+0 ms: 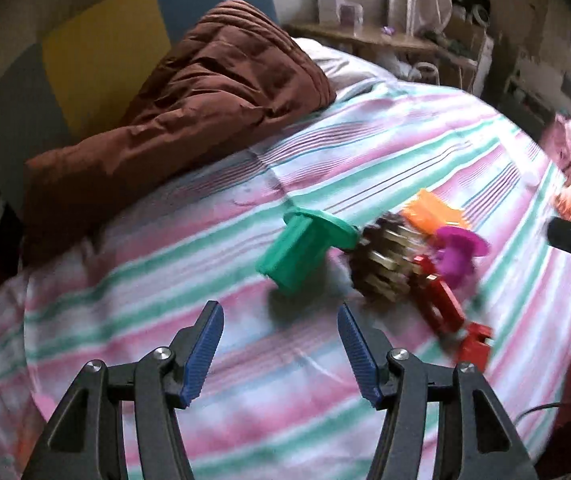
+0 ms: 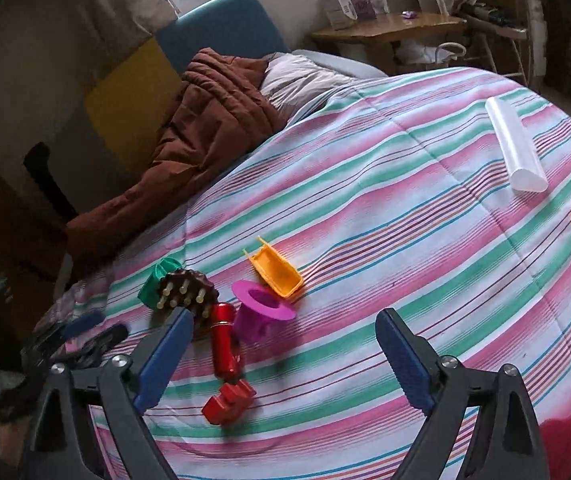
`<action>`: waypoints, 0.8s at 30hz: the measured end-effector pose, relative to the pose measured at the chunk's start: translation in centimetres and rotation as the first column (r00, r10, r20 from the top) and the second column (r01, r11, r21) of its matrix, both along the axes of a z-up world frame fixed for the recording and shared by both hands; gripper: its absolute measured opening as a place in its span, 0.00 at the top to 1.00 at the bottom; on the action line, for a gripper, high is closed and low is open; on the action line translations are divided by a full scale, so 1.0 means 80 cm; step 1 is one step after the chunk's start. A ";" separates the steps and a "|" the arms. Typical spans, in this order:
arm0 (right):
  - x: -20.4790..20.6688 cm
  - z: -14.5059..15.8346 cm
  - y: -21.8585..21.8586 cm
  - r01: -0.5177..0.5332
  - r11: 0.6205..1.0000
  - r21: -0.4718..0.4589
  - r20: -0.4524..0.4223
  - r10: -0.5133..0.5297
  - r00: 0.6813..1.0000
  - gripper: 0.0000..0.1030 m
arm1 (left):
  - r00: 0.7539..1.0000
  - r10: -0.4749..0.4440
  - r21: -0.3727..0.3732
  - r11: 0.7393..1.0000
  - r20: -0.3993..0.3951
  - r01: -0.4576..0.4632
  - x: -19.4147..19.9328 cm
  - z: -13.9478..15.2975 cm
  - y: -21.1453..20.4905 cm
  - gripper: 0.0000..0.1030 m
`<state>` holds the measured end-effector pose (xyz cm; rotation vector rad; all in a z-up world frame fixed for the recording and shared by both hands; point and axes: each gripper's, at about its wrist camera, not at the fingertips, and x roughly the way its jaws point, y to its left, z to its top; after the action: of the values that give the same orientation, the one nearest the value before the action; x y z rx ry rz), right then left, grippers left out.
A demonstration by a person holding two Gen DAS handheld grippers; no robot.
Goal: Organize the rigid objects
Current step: 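Move both tools back to the toy cluster and grasp the teal spool with the left tool, then lift the teal spool with the left tool while the right tool grasps the brown spiky ball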
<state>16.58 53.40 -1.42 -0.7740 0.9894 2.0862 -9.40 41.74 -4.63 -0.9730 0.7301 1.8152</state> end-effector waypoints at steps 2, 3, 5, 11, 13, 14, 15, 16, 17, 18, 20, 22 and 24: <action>-0.002 -0.002 0.001 -0.009 1.000 -0.016 -0.001 0.009 1.000 0.09 | 1.000 -0.027 -0.025 0.999 -0.011 0.026 -0.011 -0.010 0.014 0.41; -0.004 -0.004 0.001 -0.012 1.000 -0.022 0.000 0.012 1.000 0.09 | 0.999 -0.041 -0.031 0.999 -0.018 0.041 -0.014 -0.013 0.017 0.41; -0.006 -0.006 0.001 -0.020 0.999 -0.036 0.001 0.020 1.000 0.09 | 0.995 -0.094 -0.047 0.995 -0.022 0.092 -0.016 -0.019 0.026 0.41; -0.013 -0.011 -0.001 -0.045 0.997 -0.057 0.005 0.046 0.999 0.09 | 0.964 -0.259 -0.099 0.962 -0.059 0.253 -0.008 -0.030 0.065 0.42; -0.016 -0.013 -0.002 -0.050 0.997 -0.058 0.014 0.051 0.999 0.09 | 0.960 -0.275 -0.099 0.958 -0.057 0.269 -0.009 -0.036 0.075 0.45; -0.016 -0.013 -0.002 -0.050 0.997 -0.059 0.017 0.051 0.999 0.09 | 0.962 -0.271 -0.094 0.959 -0.036 0.267 -0.011 -0.039 0.079 0.49; -0.017 -0.014 -0.002 -0.047 0.997 -0.059 0.020 0.049 0.999 0.09 | 0.967 -0.256 -0.090 0.963 -0.009 0.254 -0.014 -0.043 0.081 0.66; -0.016 -0.014 -0.002 -0.043 0.997 -0.060 0.023 0.045 0.999 0.09 | 0.969 -0.246 -0.085 0.965 0.016 0.246 -0.015 -0.046 0.081 0.70; -0.015 -0.015 -0.002 -0.039 0.997 -0.062 0.022 0.041 0.999 0.09 | 0.971 -0.237 -0.074 0.968 0.036 0.239 -0.015 -0.049 0.079 0.70; -0.014 -0.015 -0.001 -0.032 0.997 -0.066 0.018 0.033 0.999 0.09 | 0.972 -0.230 -0.061 0.971 0.041 0.232 -0.012 -0.052 0.074 0.71; -0.011 -0.015 0.001 -0.018 0.998 -0.068 0.017 0.019 1.000 0.09 | 0.979 -0.200 -0.042 0.979 0.048 0.202 -0.007 -0.054 0.064 0.71; -0.008 -0.015 0.003 -0.007 0.998 -0.070 0.015 0.008 1.000 0.09 | 0.986 -0.145 -0.013 0.989 0.084 0.147 -0.007 -0.053 0.050 0.71; -0.006 -0.016 0.004 0.000 0.997 -0.074 0.018 0.001 1.000 0.09 | 0.992 -0.056 -0.007 0.998 0.113 0.057 -0.007 -0.053 0.031 0.71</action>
<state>16.12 53.73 -2.66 -0.8284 1.0616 2.0495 -9.94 44.18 -8.83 -1.0424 0.6911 1.6944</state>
